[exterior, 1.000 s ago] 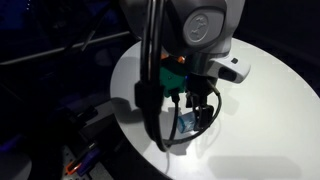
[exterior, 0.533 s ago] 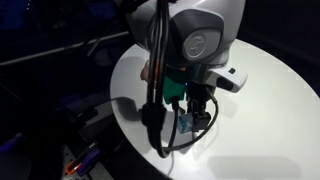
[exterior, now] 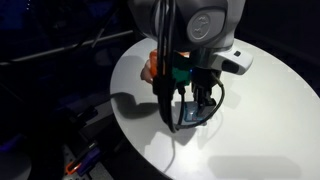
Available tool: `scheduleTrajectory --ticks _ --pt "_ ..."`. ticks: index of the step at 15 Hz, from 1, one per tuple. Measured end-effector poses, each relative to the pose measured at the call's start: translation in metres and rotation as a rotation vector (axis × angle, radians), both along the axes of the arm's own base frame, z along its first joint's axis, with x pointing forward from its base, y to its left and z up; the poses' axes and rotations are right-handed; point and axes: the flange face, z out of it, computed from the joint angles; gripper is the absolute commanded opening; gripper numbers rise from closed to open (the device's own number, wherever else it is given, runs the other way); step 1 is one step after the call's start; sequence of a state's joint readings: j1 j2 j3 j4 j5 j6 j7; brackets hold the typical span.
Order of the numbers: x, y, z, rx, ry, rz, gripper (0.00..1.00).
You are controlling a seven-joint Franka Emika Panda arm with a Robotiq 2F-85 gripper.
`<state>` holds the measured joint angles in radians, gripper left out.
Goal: Put the blue container in the plastic bag
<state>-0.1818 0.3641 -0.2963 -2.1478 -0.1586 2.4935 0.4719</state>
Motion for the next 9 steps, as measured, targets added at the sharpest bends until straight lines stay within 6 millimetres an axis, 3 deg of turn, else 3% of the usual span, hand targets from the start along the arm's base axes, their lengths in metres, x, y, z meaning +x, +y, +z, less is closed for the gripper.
scheduleTrajectory --ticks 4,9 --pt "0.024 0.027 0.04 -0.01 -0.078 0.042 0.18" --pt "0.049 0.075 0.085 -0.015 -0.169 0.095 0.18"
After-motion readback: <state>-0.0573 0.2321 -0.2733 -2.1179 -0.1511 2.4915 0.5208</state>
